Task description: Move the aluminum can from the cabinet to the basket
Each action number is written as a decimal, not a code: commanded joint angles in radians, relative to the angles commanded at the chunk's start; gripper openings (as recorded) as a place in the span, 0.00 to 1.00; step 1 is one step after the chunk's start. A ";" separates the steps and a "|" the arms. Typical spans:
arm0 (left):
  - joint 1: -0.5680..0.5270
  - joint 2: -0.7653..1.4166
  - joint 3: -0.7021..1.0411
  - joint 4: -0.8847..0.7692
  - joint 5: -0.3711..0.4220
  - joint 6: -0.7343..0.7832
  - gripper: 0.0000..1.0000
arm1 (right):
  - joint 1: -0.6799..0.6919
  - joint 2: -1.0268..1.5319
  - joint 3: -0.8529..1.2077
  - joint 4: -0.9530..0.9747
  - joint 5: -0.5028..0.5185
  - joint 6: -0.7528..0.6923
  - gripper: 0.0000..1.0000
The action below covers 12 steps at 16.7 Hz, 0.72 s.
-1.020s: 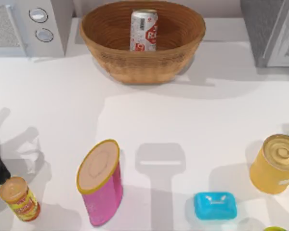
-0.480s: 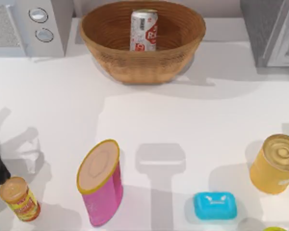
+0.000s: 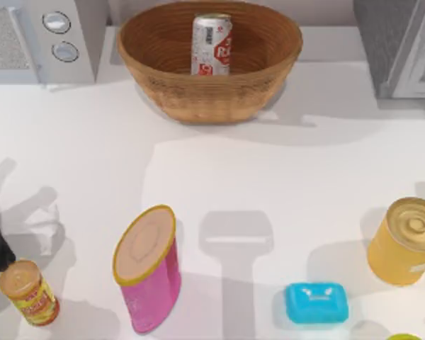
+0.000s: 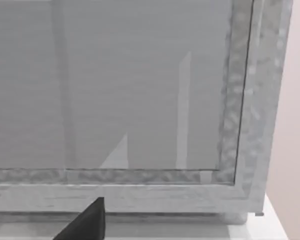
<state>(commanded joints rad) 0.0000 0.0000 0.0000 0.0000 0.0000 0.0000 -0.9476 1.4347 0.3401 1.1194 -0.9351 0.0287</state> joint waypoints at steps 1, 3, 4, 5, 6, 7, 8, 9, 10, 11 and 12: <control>0.000 0.000 0.000 0.000 0.000 0.000 1.00 | -0.025 0.039 0.009 0.030 -0.025 0.001 1.00; 0.000 0.000 0.000 0.000 0.000 0.000 1.00 | -0.062 0.093 0.022 0.073 -0.061 0.002 1.00; 0.000 0.000 0.000 0.000 0.000 0.000 1.00 | -0.073 0.109 0.026 0.085 -0.071 0.002 1.00; 0.000 0.000 0.000 0.000 0.000 0.000 1.00 | -0.078 0.116 0.027 0.091 -0.076 0.002 1.00; 0.000 0.000 0.000 0.000 0.000 0.000 1.00 | -0.078 0.116 0.027 0.091 -0.076 0.002 1.00; 0.000 0.000 0.000 0.000 0.000 0.000 1.00 | -0.078 0.116 0.027 0.091 -0.076 0.002 1.00; 0.000 0.000 0.000 0.000 0.000 0.000 1.00 | -0.078 0.116 0.027 0.091 -0.076 0.002 1.00; 0.000 0.000 0.000 0.000 0.000 0.000 1.00 | -0.078 0.116 0.027 0.091 -0.076 0.002 1.00; 0.000 0.000 0.000 0.000 0.000 0.000 1.00 | -0.074 0.114 0.023 0.088 -0.074 0.002 1.00; 0.000 0.000 0.000 0.000 0.000 0.000 1.00 | -0.074 0.114 0.024 0.088 -0.074 0.002 1.00; 0.000 0.000 0.000 0.000 0.000 0.000 1.00 | -0.074 0.113 0.034 0.077 -0.075 0.002 1.00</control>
<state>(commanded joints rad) 0.0000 0.0000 0.0000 0.0000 0.0000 0.0000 -1.0221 1.5476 0.3745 1.1967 -1.0100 0.0305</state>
